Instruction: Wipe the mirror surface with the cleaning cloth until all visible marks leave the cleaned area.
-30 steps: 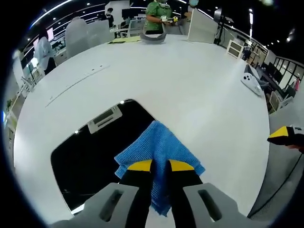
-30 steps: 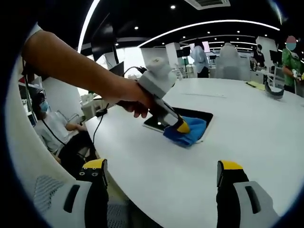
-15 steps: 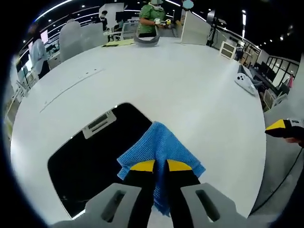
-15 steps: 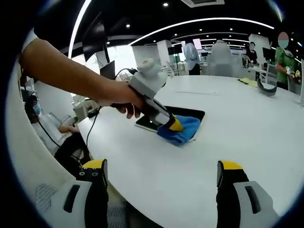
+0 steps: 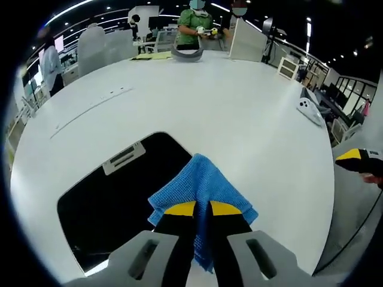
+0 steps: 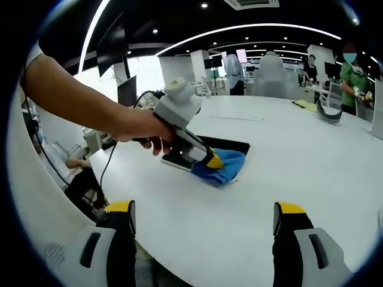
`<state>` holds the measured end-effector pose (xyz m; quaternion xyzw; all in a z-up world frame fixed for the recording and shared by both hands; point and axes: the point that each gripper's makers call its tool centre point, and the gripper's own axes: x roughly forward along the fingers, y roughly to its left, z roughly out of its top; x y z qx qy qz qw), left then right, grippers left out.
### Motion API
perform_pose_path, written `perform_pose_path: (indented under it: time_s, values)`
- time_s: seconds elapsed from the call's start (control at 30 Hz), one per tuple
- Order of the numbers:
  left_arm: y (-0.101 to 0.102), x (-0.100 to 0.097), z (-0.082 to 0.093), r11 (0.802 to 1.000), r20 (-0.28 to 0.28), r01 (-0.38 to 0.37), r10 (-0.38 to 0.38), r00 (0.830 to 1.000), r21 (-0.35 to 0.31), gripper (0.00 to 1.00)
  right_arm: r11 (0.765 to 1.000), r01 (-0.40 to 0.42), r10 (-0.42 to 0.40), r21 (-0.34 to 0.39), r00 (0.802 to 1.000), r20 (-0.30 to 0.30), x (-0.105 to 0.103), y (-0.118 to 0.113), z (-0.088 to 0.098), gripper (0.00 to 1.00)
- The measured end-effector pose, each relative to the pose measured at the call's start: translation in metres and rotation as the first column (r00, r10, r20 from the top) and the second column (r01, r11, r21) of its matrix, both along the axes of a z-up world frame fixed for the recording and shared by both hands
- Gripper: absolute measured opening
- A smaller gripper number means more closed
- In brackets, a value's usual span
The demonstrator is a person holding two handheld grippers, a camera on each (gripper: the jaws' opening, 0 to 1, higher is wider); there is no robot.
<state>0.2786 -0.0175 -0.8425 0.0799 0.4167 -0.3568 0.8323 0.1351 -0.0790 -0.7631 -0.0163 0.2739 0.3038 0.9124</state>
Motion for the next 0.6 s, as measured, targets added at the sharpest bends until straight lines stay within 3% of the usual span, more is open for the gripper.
perform_pose_path:
  time_s: [0.6]
  values:
    - [-0.003, 0.016, 0.000, 1.000, 0.000, 0.007, -0.007, 1.000, 0.001, 0.05, 1.000, 0.015, -0.015, -0.012, 1.000, -0.004, 0.010, -0.003, 0.001, 0.96]
